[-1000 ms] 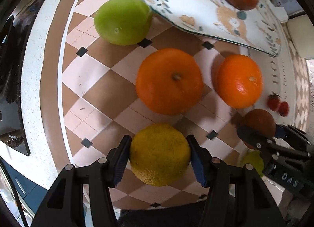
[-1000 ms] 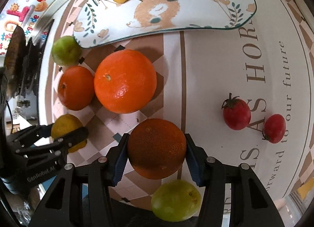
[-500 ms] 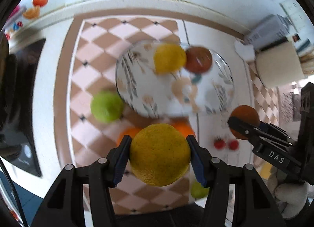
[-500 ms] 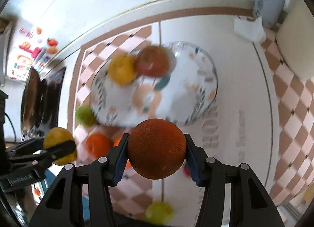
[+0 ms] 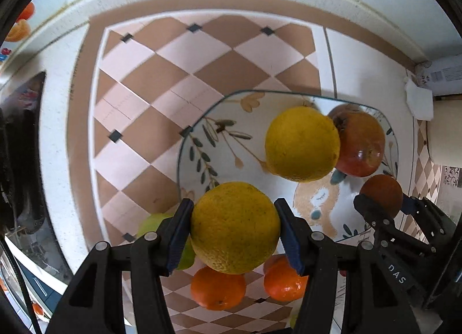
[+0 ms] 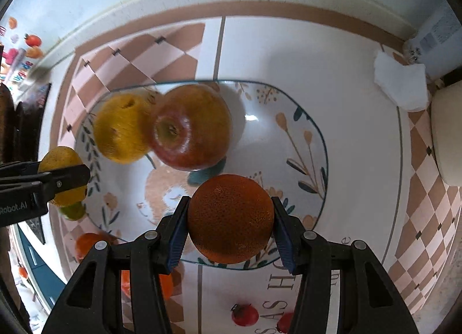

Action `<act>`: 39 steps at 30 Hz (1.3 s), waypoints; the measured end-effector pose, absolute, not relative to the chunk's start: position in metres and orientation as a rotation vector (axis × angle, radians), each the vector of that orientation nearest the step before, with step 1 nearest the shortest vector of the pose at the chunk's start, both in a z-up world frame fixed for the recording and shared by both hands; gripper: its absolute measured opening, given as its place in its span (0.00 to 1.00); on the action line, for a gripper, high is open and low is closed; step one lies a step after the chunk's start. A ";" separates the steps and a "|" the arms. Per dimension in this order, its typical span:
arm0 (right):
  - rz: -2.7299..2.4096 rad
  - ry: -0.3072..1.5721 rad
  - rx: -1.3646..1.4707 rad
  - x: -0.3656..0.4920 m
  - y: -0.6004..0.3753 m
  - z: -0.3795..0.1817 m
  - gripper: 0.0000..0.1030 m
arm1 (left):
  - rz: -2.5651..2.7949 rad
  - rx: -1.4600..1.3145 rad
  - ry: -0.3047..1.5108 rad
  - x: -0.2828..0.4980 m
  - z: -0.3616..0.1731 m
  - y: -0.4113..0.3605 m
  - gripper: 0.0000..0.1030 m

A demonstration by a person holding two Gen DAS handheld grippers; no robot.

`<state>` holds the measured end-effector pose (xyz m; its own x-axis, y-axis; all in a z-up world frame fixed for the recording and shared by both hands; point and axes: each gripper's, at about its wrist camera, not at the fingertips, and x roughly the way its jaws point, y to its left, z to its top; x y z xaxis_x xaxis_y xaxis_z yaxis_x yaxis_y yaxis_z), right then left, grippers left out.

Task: Organize fruits
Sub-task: 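Place the yellow citrus on the plate with the left tool while the right tool places the dark orange, then move both tools back over the loose fruits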

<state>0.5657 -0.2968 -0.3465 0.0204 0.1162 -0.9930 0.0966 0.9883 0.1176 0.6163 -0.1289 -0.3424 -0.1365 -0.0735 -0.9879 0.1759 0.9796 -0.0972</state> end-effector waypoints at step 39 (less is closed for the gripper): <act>-0.087 1.365 0.184 0.478 -0.289 -0.230 0.82 | -0.182 0.115 1.403 0.521 -0.227 -0.087 0.77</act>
